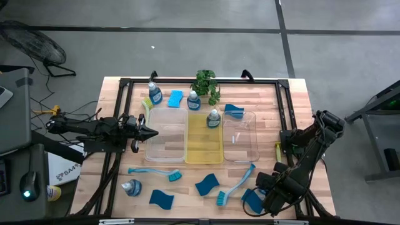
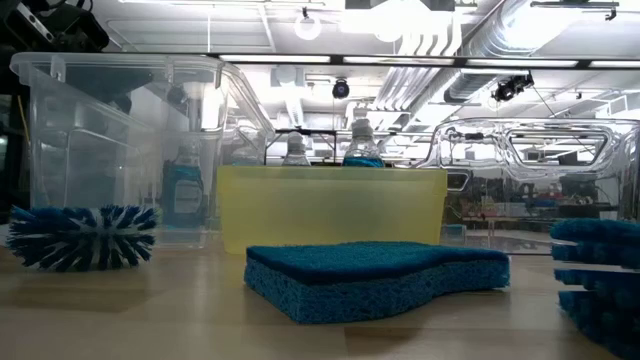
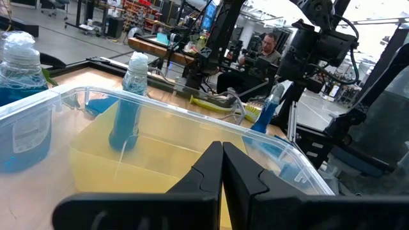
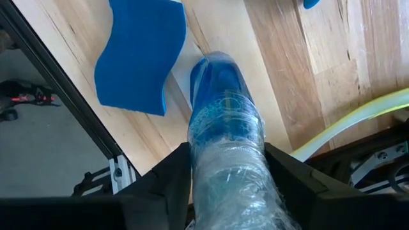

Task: Pick & Place Kitchen Sink Supplies
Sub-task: Put the dishwashing liquid bottle into the yellow bin

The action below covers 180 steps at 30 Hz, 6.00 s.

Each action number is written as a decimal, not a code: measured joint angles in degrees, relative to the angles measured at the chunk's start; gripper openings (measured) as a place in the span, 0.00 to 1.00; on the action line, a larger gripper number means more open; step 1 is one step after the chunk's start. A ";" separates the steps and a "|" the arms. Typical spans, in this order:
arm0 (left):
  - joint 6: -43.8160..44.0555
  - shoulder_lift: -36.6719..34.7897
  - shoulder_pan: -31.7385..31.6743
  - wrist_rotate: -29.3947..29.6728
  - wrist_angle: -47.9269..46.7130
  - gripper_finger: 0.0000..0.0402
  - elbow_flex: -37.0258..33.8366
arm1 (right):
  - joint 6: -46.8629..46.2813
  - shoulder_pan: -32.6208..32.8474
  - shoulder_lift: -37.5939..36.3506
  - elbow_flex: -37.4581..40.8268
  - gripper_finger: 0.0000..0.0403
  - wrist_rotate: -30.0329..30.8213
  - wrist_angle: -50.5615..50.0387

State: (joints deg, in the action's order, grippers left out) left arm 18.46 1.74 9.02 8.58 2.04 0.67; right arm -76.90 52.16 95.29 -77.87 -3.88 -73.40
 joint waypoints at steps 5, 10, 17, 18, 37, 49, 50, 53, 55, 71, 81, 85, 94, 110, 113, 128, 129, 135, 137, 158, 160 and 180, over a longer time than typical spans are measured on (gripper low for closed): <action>0.00 0.00 -0.02 0.00 0.00 0.01 0.00 | 0.02 0.00 -0.06 0.00 0.39 -0.76 -0.31; 0.00 0.00 0.00 0.00 -0.02 0.01 0.00 | 0.37 0.00 -0.91 0.04 0.38 -0.99 -1.07; 0.00 0.00 -0.01 -0.01 -0.02 0.01 0.00 | 0.48 -0.02 -2.64 0.04 0.38 -0.98 -1.62; 0.00 0.00 0.00 -0.02 -0.02 0.01 0.00 | 0.48 -0.04 -2.96 0.04 0.38 -0.95 -1.63; 0.00 0.00 -0.02 -0.02 -0.01 0.01 0.00 | 12.26 -3.04 -4.63 -5.16 0.38 -1.09 -1.23; 0.00 0.00 0.00 -0.02 -0.01 0.01 0.00 | 24.71 -8.45 -4.63 -17.69 0.38 0.61 -3.94; 0.00 0.00 -0.02 -0.02 0.00 0.01 0.00 | 25.53 -9.04 -4.63 -18.87 0.38 0.79 -4.88; 0.00 -0.01 -0.02 -0.02 -0.01 0.01 0.00 | 28.01 -11.04 -4.63 -22.42 0.38 1.92 -7.51; 0.00 -0.02 -0.02 -0.02 0.00 0.01 0.00 | 29.66 -12.60 -4.63 -24.77 0.38 2.31 -8.91; 0.00 0.00 0.00 0.00 -0.01 0.01 0.00 | 43.15 -29.22 -4.63 -32.68 0.38 1.65 -12.47; 0.00 0.00 -0.02 -0.02 -0.01 0.01 0.00 | 51.31 -40.67 -4.63 -32.68 0.38 1.56 -11.64; 0.00 0.00 0.00 -0.02 -0.01 0.01 0.00 | 53.53 -44.66 -4.60 -32.68 0.38 0.38 -11.26; 0.00 0.00 0.00 0.00 0.01 0.01 0.00 | 59.68 -50.56 -1.69 -32.72 0.38 -1.13 -7.11; 0.00 -0.01 -0.02 -0.02 -0.01 0.01 0.00 | 72.62 -54.12 6.95 -32.71 0.38 -0.76 -2.33; 0.00 -0.02 -0.02 -0.02 -0.02 0.01 0.00 | 74.59 -54.53 9.06 -32.70 0.38 0.09 -2.05; 0.00 0.00 -0.02 -0.02 0.01 0.01 0.00 | 79.58 -55.58 27.02 -57.30 0.38 3.95 -15.57; 0.00 0.00 0.00 -0.02 -0.02 0.01 0.00 | 79.90 -55.58 27.13 -56.51 0.38 4.22 -15.32; 0.00 0.00 -0.01 -0.03 0.00 0.01 0.00 | 79.97 -55.56 26.93 -50.81 0.38 4.46 -15.43; 0.00 0.00 0.00 -0.04 -0.01 0.01 0.00 | 79.98 -55.56 26.93 -50.06 0.38 4.44 -15.40; 0.00 0.00 -0.02 -0.02 -0.01 0.01 0.00 | 83.23 -57.52 26.84 -41.62 0.38 7.63 -13.27; 0.00 0.00 0.00 -0.02 -0.02 0.01 0.00 | 83.36 -57.82 26.84 -41.18 0.38 7.84 -13.13; 0.00 0.00 -0.01 -0.02 -0.02 0.01 0.00 | 86.40 -59.36 26.84 -41.18 0.38 8.97 -12.93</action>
State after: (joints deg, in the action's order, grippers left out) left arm 18.46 1.74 9.01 8.56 2.02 0.67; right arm 9.50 -7.20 122.13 -119.04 5.08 -86.32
